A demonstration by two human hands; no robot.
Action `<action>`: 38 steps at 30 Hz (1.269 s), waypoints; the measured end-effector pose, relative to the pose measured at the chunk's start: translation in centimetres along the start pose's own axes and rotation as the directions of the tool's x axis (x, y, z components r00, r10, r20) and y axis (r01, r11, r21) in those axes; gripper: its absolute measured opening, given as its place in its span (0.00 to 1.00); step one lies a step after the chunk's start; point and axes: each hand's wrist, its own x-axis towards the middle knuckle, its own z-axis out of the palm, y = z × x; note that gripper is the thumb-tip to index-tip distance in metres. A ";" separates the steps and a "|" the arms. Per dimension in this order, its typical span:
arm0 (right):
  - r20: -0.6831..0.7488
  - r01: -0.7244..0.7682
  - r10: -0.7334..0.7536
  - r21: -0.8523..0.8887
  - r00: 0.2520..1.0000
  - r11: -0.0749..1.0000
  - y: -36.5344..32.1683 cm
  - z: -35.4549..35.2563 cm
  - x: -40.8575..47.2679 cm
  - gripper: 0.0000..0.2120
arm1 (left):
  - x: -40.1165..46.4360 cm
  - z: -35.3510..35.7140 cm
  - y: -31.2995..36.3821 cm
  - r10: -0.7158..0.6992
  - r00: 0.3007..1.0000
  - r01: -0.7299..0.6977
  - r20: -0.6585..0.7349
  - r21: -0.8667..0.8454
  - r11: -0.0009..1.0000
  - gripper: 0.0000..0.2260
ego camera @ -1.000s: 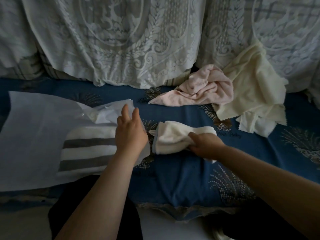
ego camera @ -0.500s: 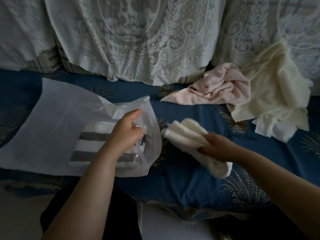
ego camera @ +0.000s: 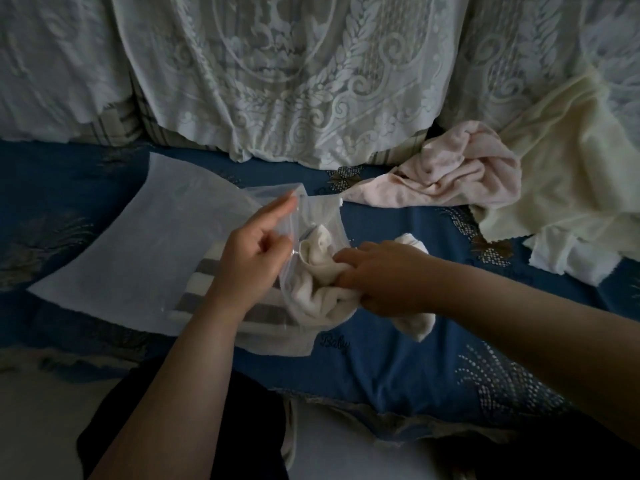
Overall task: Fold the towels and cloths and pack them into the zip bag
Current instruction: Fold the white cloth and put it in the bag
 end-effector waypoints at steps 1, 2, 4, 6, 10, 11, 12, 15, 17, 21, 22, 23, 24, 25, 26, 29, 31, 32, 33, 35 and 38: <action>-0.013 0.026 -0.026 -0.007 1.000 1.000 -0.5 0.0 -0.1 0.22 | -0.1 0.0 0.0 0.017 1.000 -0.017 -0.015 0.018 1.000 0.24; -0.021 0.057 -0.057 -0.013 0.998 0.998 -1.0 0.0 -0.2 0.22 | -0.1 0.1 0.2 0.034 0.999 -0.034 -0.023 0.031 0.999 0.23; -0.041 0.093 -0.095 -0.035 0.995 0.995 -2.1 0.1 -0.1 0.24 | -0.3 0.3 0.6 0.060 0.998 -0.060 -0.014 0.026 0.998 0.24; -0.086 -0.013 0.013 -0.005 0.996 1.000 -2.4 0.6 0.4 0.24 | -0.8 0.4 1.0 0.075 0.997 -0.075 0.019 0.008 0.997 0.26; 0.031 -0.573 0.583 0.227 0.812 0.787 -1.1 2.1 1.5 0.21 | -1.6 0.4 0.9 0.116 0.989 -0.121 0.093 0.044 0.992 0.26; 0.062 -0.639 0.645 0.234 0.762 0.732 -1.1 2.4 1.5 0.21 | -1.6 0.6 0.8 0.119 0.986 -0.125 0.113 0.056 0.991 0.26; 0.059 -0.662 0.668 0.229 0.742 0.714 -1.5 2.8 1.5 0.21 | -1.7 0.9 0.7 0.117 0.984 -0.127 0.137 0.066 0.990 0.26; -0.135 -0.531 0.574 0.258 0.807 0.807 -4.2 3.7 1.1 0.19 | -1.6 1.9 0.3 0.127 0.973 -0.146 0.194 0.087 0.985 0.27; -0.277 -0.411 0.477 0.266 0.834 0.872 -5.5 3.8 1.6 0.21 | -1.6 2.4 0.2 0.135 0.965 -0.157 0.227 0.085 0.984 0.27; -0.180 -0.565 0.588 0.165 0.789 0.808 -2.8 3.9 4.0 0.22 | -1.8 2.3 0.4 0.127 0.967 -0.142 0.222 0.053 0.988 0.28; -0.071 -0.604 0.618 0.149 0.783 0.783 -2.0 4.2 4.3 0.21 | -1.9 2.2 0.5 0.122 0.969 -0.135 0.217 0.044 0.990 0.27; 0.023 -0.621 0.626 0.157 0.780 0.768 -1.5 4.4 4.5 0.19 | -1.9 2.2 0.5 0.115 0.969 -0.127 0.217 0.040 0.991 0.27; 0.058 -0.621 0.623 0.188 0.780 0.761 -1.3 4.5 4.5 0.19 | -2.0 2.2 0.6 0.106 0.968 -0.118 0.226 0.040 0.992 0.26; 0.031 -0.611 0.620 0.213 0.784 0.762 -1.6 4.4 4.4 0.19 | -2.0 2.2 0.6 0.098 0.968 -0.111 0.231 0.044 0.993 0.26; -0.048 -0.590 0.613 0.218 0.789 0.777 -2.0 4.1 4.2 0.19 | -1.9 2.3 0.8 0.091 0.969 -0.104 0.230 0.048 0.993 0.26; -0.317 -0.484 0.523 0.199 0.791 0.852 -3.8 2.8 4.3 0.18 | -1.7 2.5 1.4 0.078 0.978 -0.088 0.192 0.042 0.995 0.25; -0.349 -0.442 0.492 0.216 0.798 0.871 -4.2 2.7 4.9 0.17 | -1.6 2.7 1.5 0.046 0.986 -0.051 0.163 0.026 0.998 0.26; -0.343 -0.437 0.494 0.233 0.799 0.869 -4.1 3.0 5.2 0.17 | -1.5 2.7 1.4 0.027 0.988 -0.031 0.150 0.023 0.999 0.26; -0.342 -0.435 0.498 0.248 0.797 0.866 -3.9 3.4 5.3 0.17 | -1.5 2.6 1.3 0.007 0.991 -0.009 0.136 0.008 1.000 0.26; -0.422 -0.431 0.511 0.275 0.749 0.860 -3.6 4.3 5.1 0.17 | -1.4 2.2 1.5 -0.015 0.997 0.020 0.080 -0.060 0.998 0.26; -0.604 -0.380 0.487 0.307 0.631 0.873 -3.6 5.6 4.4 0.13 | -1.2 1.4 1.5 -0.035 0.999 0.033 -0.007 -0.160 0.987 0.26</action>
